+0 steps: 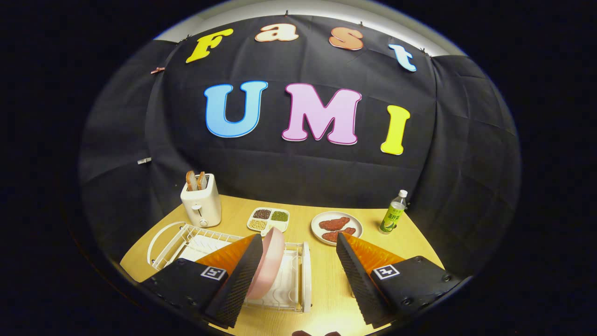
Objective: Take the plate from the dish rack, then take the spoon from the basket and place it into the plate.
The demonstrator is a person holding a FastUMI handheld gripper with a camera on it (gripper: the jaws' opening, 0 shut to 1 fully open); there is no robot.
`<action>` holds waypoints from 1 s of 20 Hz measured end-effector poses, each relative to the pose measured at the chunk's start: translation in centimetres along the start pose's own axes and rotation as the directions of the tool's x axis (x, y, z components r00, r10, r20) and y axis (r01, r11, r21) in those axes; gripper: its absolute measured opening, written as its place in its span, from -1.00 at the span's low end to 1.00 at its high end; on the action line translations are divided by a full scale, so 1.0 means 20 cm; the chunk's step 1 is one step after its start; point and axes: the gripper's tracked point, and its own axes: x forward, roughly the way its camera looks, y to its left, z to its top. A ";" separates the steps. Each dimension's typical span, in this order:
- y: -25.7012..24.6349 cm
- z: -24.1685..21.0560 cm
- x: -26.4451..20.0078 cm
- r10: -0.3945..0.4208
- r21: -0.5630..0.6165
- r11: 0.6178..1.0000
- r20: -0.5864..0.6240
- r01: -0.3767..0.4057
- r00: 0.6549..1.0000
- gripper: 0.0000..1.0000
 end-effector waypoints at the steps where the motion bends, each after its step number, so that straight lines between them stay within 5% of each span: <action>1: 0.04 -0.03 0.05 0.005 -0.010 1.000 -0.020 -0.005 1.000 0.95; 6: 0.09 -0.27 0.25 -0.002 0.012 1.000 -0.193 0.004 0.981 0.87; 16: 0.14 -0.46 0.40 -0.051 0.207 0.968 -0.383 0.139 0.922 -0.33; 20: 0.21 -0.44 0.39 -0.106 0.104 0.983 -0.363 0.154 0.926 -0.44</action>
